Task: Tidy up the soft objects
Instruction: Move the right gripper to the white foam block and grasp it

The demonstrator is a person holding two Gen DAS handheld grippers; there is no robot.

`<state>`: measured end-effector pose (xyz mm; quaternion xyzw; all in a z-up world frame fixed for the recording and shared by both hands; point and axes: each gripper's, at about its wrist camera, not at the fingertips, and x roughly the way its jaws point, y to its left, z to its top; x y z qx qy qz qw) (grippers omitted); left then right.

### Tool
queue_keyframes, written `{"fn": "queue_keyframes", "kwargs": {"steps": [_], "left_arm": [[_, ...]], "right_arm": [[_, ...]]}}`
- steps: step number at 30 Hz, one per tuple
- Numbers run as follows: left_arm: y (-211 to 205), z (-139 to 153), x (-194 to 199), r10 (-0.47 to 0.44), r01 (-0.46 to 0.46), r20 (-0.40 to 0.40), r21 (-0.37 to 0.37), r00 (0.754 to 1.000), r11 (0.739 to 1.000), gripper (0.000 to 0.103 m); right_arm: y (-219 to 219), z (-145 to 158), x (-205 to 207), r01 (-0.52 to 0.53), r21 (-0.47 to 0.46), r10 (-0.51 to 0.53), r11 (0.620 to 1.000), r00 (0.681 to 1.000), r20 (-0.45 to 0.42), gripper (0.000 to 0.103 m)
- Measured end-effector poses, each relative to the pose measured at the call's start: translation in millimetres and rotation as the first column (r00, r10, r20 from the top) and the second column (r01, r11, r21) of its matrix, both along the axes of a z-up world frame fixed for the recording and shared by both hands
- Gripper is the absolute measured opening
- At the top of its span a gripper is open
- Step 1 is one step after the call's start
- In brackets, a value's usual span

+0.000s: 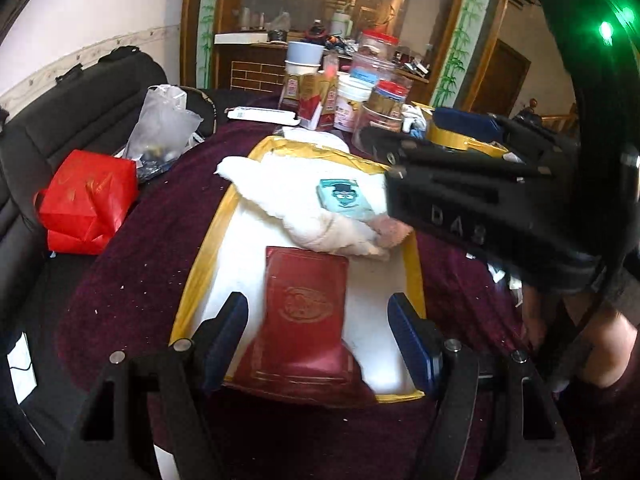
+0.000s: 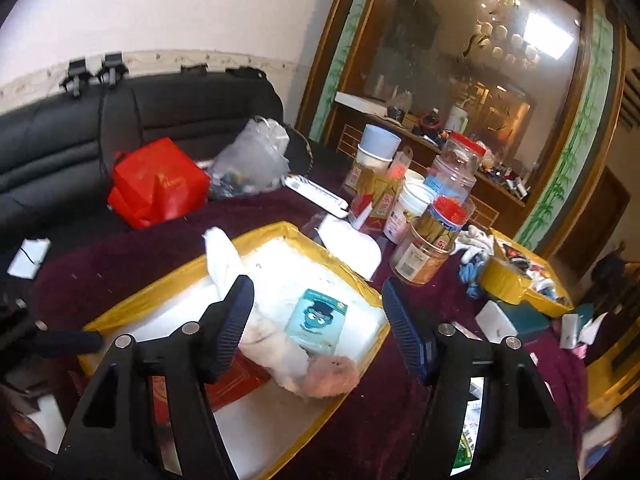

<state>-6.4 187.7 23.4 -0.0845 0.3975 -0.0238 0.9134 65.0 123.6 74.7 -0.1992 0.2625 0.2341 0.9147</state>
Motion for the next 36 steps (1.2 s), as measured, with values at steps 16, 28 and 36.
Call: {"fn": "queue_keyframes", "kwargs": {"steps": [16, 28, 36], "left_arm": [[-46.0, 13.5, -4.4, -0.041, 0.043, -0.024, 0.094, 0.999, 0.995, 0.073], [-210.5, -17.3, 19.2, -0.388, 0.402, -0.125, 0.132, 0.913, 0.906, 0.073], [-266.5, -12.2, 57.9, -0.381, 0.404, -0.152, 0.174, 0.912, 0.898, 0.073]], "right_arm": [[-169.6, 33.8, -9.3, 0.011, 0.477, 0.078, 0.879, 0.983, -0.167, 0.078], [-459.1, -53.2, -45.8, 0.63, 0.2, -0.483, 0.751, 0.73, -0.485, 0.077], [-477.1, -97.2, -21.5, 0.707, 0.194, -0.475, 0.68, 0.626, -0.618, 0.077]]}}
